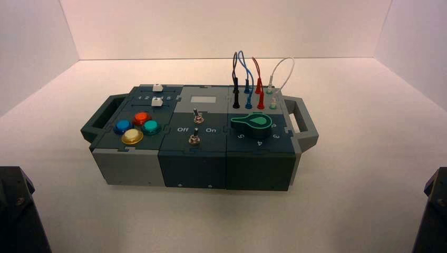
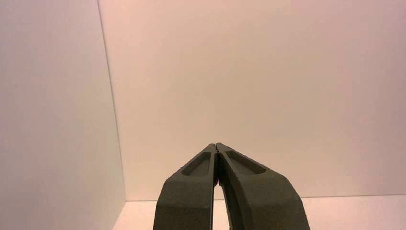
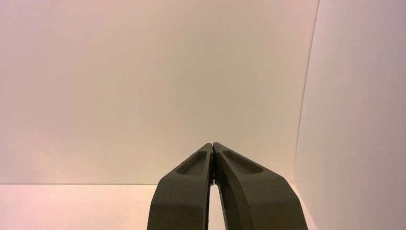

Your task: Move the box to the right.

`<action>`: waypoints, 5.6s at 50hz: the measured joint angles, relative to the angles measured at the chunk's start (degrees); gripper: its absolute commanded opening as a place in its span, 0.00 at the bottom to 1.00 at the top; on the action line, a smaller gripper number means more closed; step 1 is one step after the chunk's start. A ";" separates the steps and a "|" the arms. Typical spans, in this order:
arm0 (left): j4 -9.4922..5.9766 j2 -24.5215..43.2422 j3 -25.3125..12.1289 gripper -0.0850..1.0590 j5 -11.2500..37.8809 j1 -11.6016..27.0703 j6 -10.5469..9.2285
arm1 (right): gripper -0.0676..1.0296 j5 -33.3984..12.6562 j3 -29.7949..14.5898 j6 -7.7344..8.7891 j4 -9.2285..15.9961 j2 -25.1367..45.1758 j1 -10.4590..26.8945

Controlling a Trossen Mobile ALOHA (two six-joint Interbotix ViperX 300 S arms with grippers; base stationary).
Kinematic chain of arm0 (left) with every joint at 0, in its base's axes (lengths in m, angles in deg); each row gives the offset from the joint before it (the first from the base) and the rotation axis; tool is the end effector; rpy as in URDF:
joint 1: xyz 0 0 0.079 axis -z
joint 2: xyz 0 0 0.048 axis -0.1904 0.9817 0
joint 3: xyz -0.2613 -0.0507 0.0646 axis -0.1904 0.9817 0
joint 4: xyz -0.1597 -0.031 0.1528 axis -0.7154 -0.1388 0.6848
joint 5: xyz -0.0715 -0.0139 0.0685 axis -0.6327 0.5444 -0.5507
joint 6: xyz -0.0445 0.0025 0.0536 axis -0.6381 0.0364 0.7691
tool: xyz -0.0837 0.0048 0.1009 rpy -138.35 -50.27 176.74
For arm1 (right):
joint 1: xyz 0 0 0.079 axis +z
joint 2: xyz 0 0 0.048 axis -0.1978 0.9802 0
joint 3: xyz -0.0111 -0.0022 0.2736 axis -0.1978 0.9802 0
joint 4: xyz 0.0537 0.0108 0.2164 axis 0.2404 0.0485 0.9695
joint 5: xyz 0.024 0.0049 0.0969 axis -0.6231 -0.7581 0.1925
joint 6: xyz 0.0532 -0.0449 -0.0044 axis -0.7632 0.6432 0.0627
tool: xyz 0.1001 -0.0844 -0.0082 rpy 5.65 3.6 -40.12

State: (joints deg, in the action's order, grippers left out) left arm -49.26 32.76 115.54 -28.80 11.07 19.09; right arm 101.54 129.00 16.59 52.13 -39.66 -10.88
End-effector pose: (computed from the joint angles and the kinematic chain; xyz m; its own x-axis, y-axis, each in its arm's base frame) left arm 0.3278 -0.0004 0.2793 0.9958 -0.0008 0.0919 -0.0009 0.9998 0.0186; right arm 0.3315 0.0026 0.2662 0.9984 0.0071 0.0566 -0.0077 0.9999 0.0105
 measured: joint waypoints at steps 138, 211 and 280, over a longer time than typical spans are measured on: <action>-1.49 55.11 -18.90 0.05 61.08 9.32 0.62 | 0.04 -51.06 -9.93 0.09 1.05 12.30 11.51; -3.96 63.28 -27.16 0.05 62.31 28.30 0.26 | 0.04 -63.54 -10.55 0.18 5.19 12.66 11.51; -6.33 63.46 -32.61 0.05 66.01 40.87 0.44 | 0.04 -67.50 -11.34 0.18 6.15 12.48 11.51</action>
State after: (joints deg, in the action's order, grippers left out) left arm -55.59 96.21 82.93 37.21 51.94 19.53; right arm 34.04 117.66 16.77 58.28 -27.18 0.63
